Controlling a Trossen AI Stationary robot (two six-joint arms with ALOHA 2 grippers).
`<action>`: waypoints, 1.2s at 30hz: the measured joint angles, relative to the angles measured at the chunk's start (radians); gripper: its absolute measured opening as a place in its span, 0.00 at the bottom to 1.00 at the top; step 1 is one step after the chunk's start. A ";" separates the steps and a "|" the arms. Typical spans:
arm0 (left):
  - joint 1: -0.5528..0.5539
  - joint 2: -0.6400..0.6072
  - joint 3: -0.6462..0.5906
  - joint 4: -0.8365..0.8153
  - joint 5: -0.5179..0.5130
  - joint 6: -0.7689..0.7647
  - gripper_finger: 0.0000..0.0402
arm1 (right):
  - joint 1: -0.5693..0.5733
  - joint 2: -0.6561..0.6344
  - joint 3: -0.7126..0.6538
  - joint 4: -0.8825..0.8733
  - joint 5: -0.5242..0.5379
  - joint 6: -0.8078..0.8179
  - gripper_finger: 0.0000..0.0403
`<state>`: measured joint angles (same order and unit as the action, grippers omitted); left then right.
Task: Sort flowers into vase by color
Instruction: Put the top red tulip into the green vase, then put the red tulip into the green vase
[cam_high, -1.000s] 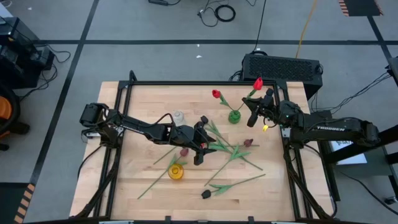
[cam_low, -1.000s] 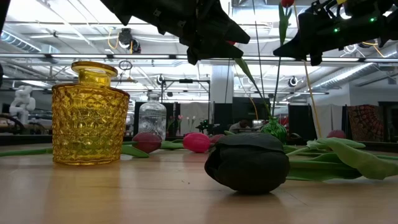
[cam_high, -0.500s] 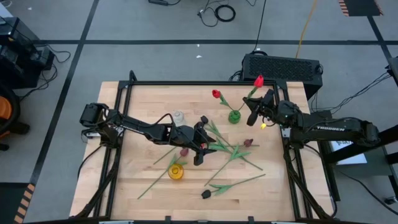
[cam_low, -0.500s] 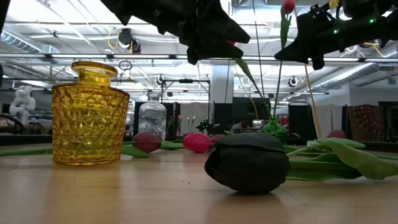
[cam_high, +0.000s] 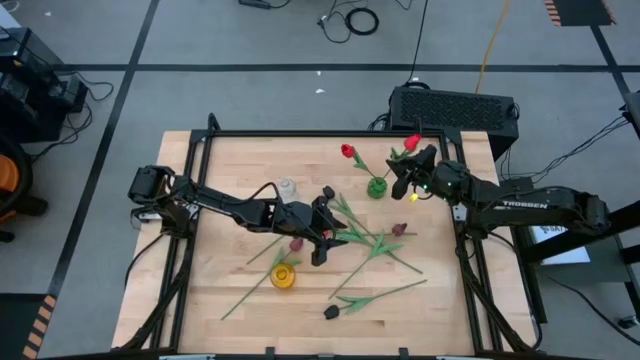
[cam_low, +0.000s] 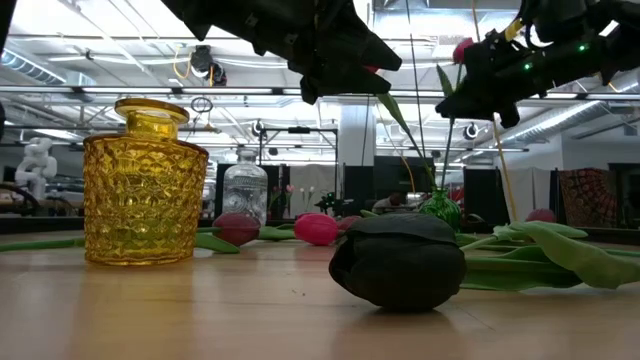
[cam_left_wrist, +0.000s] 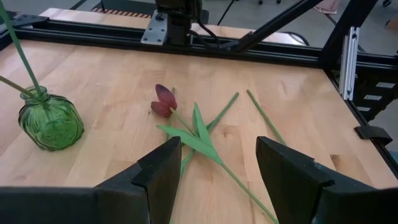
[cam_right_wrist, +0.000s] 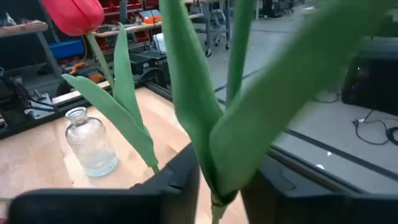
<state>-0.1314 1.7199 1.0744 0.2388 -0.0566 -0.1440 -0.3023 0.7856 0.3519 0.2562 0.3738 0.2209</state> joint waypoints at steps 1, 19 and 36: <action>0.000 0.000 0.000 -0.006 0.000 0.000 0.53 | 0.000 0.000 0.000 0.001 0.014 0.003 0.28; -0.001 0.000 0.000 -0.065 0.000 0.002 0.53 | 0.001 -0.065 0.000 -0.121 0.103 -0.083 0.85; -0.002 0.000 0.000 -0.093 0.000 0.000 0.53 | 0.043 -0.174 0.000 -0.412 0.070 0.150 0.88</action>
<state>-0.1333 1.7199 1.0744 0.1456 -0.0566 -0.1440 -0.2594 0.6115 0.3519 -0.1554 0.4442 0.3709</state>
